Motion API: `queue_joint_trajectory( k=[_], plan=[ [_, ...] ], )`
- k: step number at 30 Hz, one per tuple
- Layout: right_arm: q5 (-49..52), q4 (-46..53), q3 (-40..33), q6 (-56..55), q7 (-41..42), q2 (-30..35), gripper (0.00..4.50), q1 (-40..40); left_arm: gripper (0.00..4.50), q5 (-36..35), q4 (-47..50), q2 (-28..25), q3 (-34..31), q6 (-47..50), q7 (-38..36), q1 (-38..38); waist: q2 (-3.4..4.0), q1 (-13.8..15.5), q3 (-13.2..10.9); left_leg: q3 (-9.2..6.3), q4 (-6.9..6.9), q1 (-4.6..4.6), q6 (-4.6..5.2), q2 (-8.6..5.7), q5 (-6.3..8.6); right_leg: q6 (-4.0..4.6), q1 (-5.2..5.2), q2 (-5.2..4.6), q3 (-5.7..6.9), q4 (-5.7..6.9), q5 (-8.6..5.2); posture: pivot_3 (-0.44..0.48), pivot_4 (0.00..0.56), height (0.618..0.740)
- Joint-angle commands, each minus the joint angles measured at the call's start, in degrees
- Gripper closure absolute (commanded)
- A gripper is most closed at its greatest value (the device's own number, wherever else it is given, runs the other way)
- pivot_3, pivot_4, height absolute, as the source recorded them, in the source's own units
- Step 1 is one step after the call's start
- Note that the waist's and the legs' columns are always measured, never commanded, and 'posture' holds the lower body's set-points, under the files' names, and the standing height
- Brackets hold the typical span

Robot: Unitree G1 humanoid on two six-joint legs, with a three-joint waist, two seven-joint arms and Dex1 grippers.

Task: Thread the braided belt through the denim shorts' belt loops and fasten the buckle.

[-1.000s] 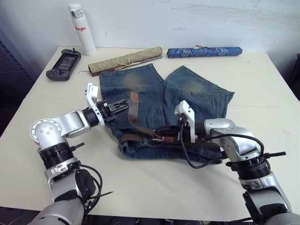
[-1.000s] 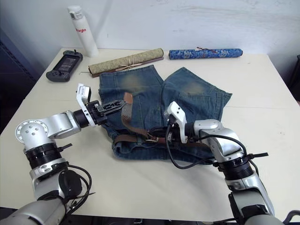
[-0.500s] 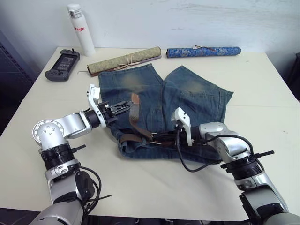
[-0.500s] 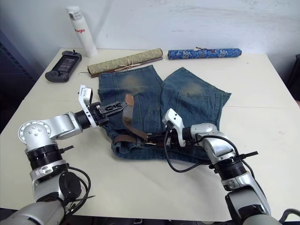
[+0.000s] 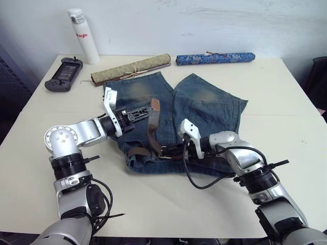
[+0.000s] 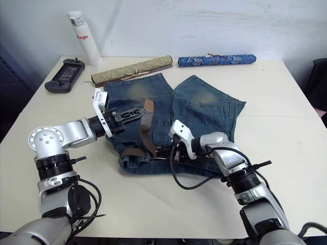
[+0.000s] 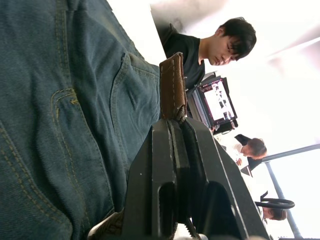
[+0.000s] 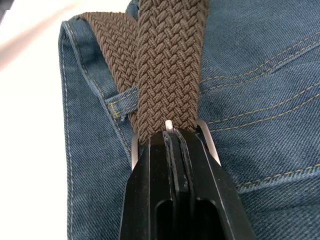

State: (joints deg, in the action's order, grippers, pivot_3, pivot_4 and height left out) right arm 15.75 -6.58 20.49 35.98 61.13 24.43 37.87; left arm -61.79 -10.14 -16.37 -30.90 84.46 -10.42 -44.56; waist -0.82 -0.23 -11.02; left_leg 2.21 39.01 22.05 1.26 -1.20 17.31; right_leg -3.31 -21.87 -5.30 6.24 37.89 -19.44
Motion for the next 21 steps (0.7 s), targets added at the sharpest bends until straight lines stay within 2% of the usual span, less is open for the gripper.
queue_joint_trajectory(
  k=[1, 4, 7, 9, 13, 16, 21],
  plan=[
    [-7.0, -1.2, 8.5, 5.7, -1.6, 1.8, 4.45, -1.0, 4.50, -1.0, -0.5, -1.0, -0.1, -1.0, -1.8, -2.0, -0.01, 0.0, 0.0, 0.00, 0.00, -0.02, -0.04, 0.01, 0.02, 0.00, 0.01, 0.00, 0.00, 0.01, 0.00, 0.000, 0.150, 0.686],
    [-8.9, -0.4, 12.8, 12.8, -2.8, 1.8, 4.45, 0.0, 4.50, -1.0, -1.2, -1.5, 0.1, -1.7, -2.6, -2.9, -0.22, 0.0, 0.2, 0.00, 0.00, -0.05, -0.08, 0.02, 0.04, 0.00, 0.02, 0.00, 0.00, 0.01, 0.00, 0.000, 0.150, 0.686],
    [-11.9, -0.8, 16.5, 15.2, -4.5, 1.3, 4.45, 0.6, 4.50, -0.9, -1.4, -1.5, 0.2, -2.2, -2.8, -2.7, -0.38, 0.0, 0.4, -0.02, -0.03, -0.14, -0.12, 0.03, 0.07, 0.02, 0.10, 0.00, 0.01, 0.00, -0.01, 0.000, 0.150, 0.686],
    [-13.3, -1.0, 17.9, 16.3, -5.7, 0.6, 4.45, 1.2, 4.50, -0.8, -1.2, -1.3, 0.3, -2.4, -2.8, -2.5, -0.48, 0.0, 0.5, -0.01, -0.27, -0.65, -0.31, 0.03, 0.18, 0.03, 0.58, 0.00, 0.01, -0.16, -0.04, 0.000, 0.150, 0.686],
    [-16.9, -1.5, 22.3, 17.3, -5.8, 1.5, 4.45, 3.1, 4.50, -1.2, -1.3, -1.3, 0.1, -2.3, -2.9, -2.9, -0.60, -0.2, 0.8, 0.03, -0.77, -1.15, -0.50, 0.03, 0.17, 0.04, 0.85, 0.00, 0.00, -0.27, -0.05, 0.000, 0.150, 0.686],
    [-18.4, -2.9, 23.0, 17.0, -6.8, 0.5, 4.45, 4.0, 4.50, -1.6, -2.2, -1.4, -0.2, -2.4, -3.0, -4.4, -0.60, -0.1, 1.0, 0.03, -0.96, -1.44, -0.65, 0.05, 0.12, 0.10, 1.03, 0.00, 0.02, -0.28, -0.09, 0.000, 0.150, 0.686],
    [-21.0, -2.9, 24.9, 15.1, -6.0, 0.1, 4.45, 4.4, 4.50, 1.5, -5.9, -2.5, 2.9, -4.8, -5.5, -7.1, -0.61, 0.0, 1.3, 0.03, -1.00, -1.77, -0.78, 0.11, 0.17, 0.10, 1.33, 0.00, 0.03, -0.28, -0.15, 0.000, 0.150, 0.686]
  ],
)
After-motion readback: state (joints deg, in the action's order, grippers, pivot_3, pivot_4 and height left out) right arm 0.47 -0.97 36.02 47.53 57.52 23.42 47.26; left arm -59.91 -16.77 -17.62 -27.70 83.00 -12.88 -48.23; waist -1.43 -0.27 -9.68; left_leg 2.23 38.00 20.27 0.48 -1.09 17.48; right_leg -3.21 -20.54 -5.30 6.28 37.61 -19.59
